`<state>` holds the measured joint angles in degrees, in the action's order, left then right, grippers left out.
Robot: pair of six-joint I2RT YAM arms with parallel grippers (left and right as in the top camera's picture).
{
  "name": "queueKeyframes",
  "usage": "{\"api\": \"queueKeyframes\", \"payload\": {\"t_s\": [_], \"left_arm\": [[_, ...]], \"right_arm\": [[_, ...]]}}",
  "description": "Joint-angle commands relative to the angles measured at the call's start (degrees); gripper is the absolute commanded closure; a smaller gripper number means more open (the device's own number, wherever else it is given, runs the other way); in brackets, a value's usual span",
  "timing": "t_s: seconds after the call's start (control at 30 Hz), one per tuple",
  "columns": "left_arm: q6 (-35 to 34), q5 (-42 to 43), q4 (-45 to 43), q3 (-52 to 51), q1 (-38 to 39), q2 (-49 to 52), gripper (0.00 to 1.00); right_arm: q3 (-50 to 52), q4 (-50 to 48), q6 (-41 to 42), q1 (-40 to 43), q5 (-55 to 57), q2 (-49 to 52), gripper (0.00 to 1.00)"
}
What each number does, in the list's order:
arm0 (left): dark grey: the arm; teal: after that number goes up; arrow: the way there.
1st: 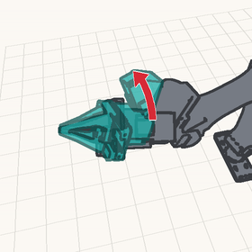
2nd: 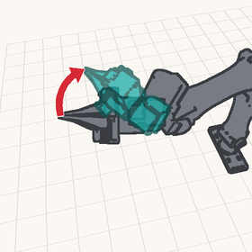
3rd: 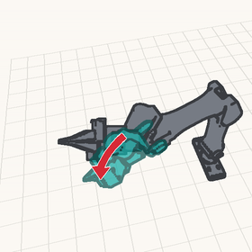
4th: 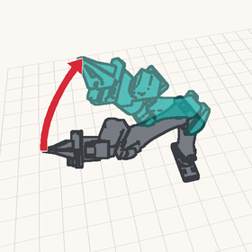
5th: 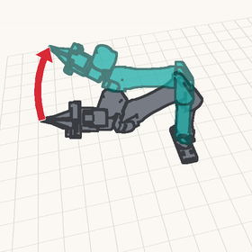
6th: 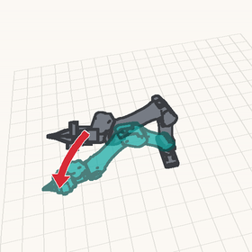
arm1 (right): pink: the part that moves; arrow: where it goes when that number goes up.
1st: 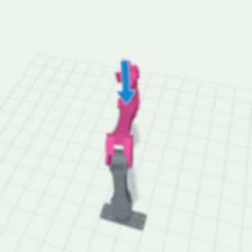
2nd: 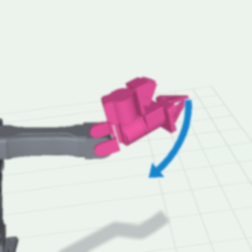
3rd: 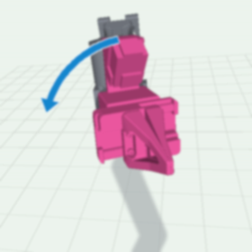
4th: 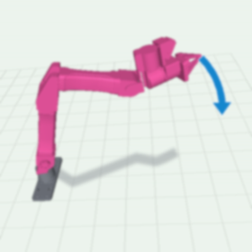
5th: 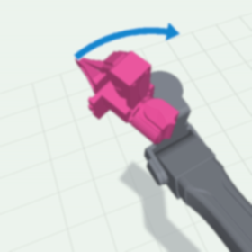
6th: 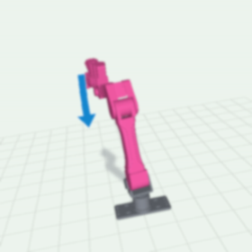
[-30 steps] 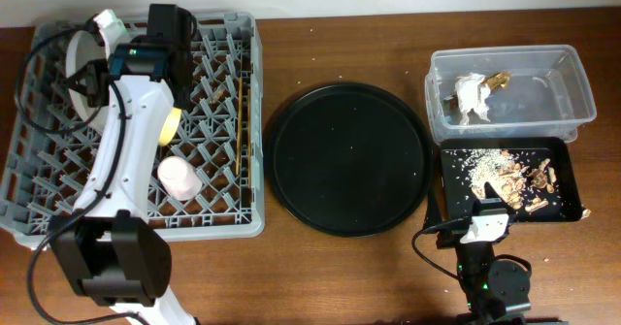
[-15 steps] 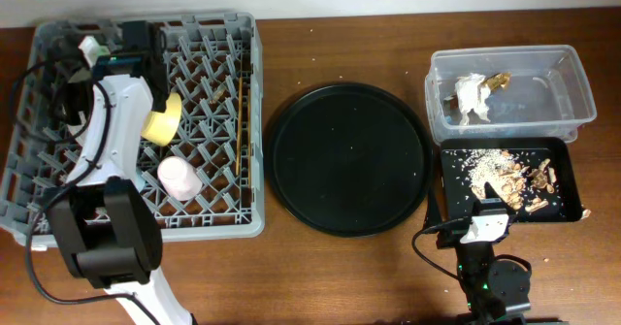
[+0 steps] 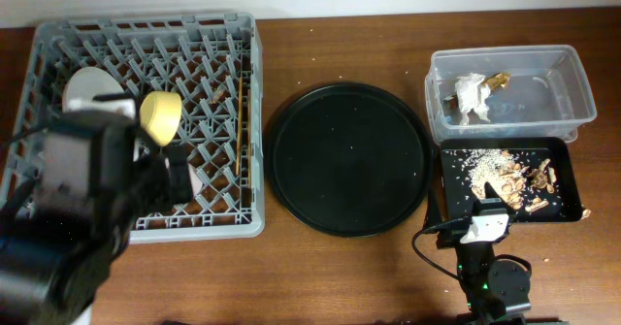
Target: Sort waste into correct bins and load items into the dishwasher rack
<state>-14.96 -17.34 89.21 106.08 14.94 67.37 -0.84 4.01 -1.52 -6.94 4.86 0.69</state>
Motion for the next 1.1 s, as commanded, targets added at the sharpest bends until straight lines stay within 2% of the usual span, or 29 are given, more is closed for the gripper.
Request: {"api": "queueKeyframes", "payload": {"t_s": [0.0, 0.07, 0.27, 0.47, 0.67, 0.8, 1.07], "left_arm": [[-0.17, 0.07, -1.46, -1.29, -0.09, -6.36, 0.01], [-0.11, -3.48, -10.19, -8.09, -0.09, -11.87, 0.01], [1.42, -1.90, -44.33, -51.45, -1.03, -36.41, 0.01], [2.69, -0.39, -62.23, -81.35, -1.66, -56.54, 0.01], [2.71, -0.44, -73.37, -98.01, -1.68, -66.45, 0.01], [3.15, -0.96, -85.46, -105.22, -2.03, -67.10, 0.01], [3.10, -0.85, -86.16, -105.59, -2.03, -67.08, 0.01]], "right_arm": [[0.52, 0.09, 0.26, 0.11, -0.15, -0.33, 0.02], [0.52, 0.09, 0.26, 0.11, -0.15, -0.33, 0.02], [0.52, 0.09, 0.26, 0.11, -0.15, -0.33, 0.01], [0.52, 0.09, 0.26, 0.11, -0.15, -0.33, 0.02], [0.52, 0.09, 0.26, 0.11, -0.15, -0.33, 0.02], [0.52, 0.09, 0.26, 0.11, -0.15, -0.33, 0.02], [0.52, 0.09, 0.26, 0.11, -0.13, -0.26, 0.01]]}}
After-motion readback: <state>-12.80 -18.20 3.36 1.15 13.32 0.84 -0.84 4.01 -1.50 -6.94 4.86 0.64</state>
